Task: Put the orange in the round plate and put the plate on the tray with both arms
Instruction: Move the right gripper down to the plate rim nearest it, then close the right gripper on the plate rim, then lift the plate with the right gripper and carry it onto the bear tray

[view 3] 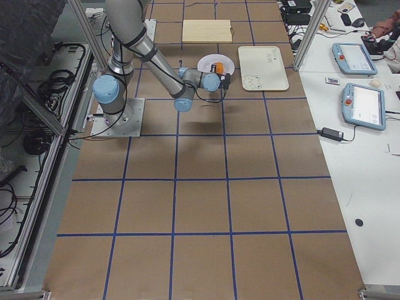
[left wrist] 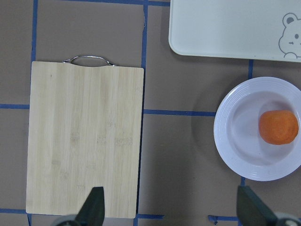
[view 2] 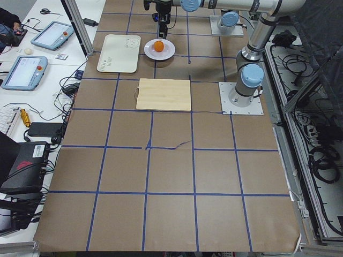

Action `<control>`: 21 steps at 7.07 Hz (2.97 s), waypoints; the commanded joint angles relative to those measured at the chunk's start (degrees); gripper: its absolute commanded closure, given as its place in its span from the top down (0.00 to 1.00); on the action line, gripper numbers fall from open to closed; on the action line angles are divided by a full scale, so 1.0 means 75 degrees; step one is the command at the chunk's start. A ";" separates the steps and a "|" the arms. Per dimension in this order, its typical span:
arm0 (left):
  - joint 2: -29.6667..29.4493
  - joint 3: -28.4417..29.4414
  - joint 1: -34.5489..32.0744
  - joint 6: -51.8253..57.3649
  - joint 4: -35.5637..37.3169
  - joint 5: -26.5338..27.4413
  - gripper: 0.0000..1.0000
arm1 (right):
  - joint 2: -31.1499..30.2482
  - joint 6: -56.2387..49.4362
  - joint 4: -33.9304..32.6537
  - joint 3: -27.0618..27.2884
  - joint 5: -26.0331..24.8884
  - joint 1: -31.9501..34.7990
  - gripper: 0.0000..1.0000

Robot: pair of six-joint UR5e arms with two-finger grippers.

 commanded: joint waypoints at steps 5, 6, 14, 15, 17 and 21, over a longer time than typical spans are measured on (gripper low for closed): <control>0.0000 0.0036 0.0021 0.0000 0.0000 -0.0010 1.00 | -0.0008 0.0036 -0.0024 0.0001 -0.0001 0.0070 0.52; 0.0000 0.0036 0.0021 0.0000 0.0000 -0.0021 1.00 | 0.0004 0.0036 0.0000 0.0012 -0.0012 0.0070 0.53; 0.0012 0.0024 0.0021 0.0000 0.0000 -0.0010 1.00 | 0.0285 0.0176 0.0000 -0.0034 -0.0001 0.0246 0.13; 0.0012 0.0024 0.0021 0.0000 0.0000 -0.0010 1.00 | 0.0273 0.0466 0.0023 -0.0116 -0.0001 0.0258 0.00; 0.0012 0.0024 0.0021 0.0000 0.0000 -0.0010 1.00 | -0.0064 0.0914 0.0035 -0.0210 -0.0094 0.0293 0.00; 0.0012 0.0024 0.0021 0.0000 0.0000 -0.0010 1.00 | -0.0768 0.2386 0.0128 -0.0617 -0.0047 0.0270 0.00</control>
